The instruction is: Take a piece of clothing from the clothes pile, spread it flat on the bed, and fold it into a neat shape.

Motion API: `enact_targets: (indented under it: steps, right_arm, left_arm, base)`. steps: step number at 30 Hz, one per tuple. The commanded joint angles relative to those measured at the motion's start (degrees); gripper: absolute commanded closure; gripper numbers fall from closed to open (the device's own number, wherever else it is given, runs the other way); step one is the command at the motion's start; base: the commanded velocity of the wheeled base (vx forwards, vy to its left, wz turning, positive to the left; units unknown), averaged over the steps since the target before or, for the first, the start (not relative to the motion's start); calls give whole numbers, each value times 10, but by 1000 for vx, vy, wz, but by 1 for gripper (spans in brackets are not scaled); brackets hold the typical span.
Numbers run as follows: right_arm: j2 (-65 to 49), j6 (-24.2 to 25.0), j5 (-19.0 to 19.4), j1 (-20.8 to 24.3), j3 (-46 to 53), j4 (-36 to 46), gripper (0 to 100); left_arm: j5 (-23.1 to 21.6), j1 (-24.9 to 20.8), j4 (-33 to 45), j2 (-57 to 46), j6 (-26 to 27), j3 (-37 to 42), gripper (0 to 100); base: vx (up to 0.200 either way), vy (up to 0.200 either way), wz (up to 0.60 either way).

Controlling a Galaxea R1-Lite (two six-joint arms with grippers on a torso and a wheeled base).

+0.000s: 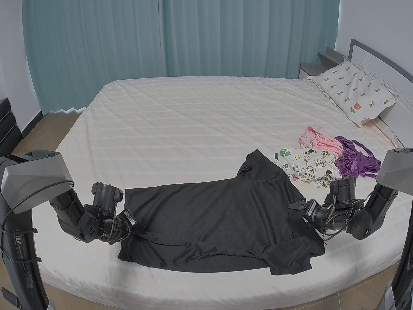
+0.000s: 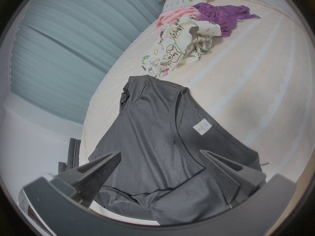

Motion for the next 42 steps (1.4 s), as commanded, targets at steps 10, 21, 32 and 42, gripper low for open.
enact_targets:
  steps: [10, 21, 32, 42]
  right_arm:
    - [48, -217, 83, -29, -9, 5, 0]
    - [107, -343, 135, -69, -27, 8, 0]
    - [107, -400, 198, -90, 5, 5, 0]
    - [111, -431, 204, -91, 12, 2, 0]
  left_arm:
    - [-1, -1, 0, -2, 0, 9, 100]
    - [-20, -1, 24, -5, 0, 8, 100]
    - [-23, 0, 26, -4, 0, 7, 100]
    - [-23, 0, 26, -4, 0, 8, 100]
  base:
    - [0, 0, 0]
    - [0, 0, 0]
    - [0, 0, 0]
    - [0, 0, 0]
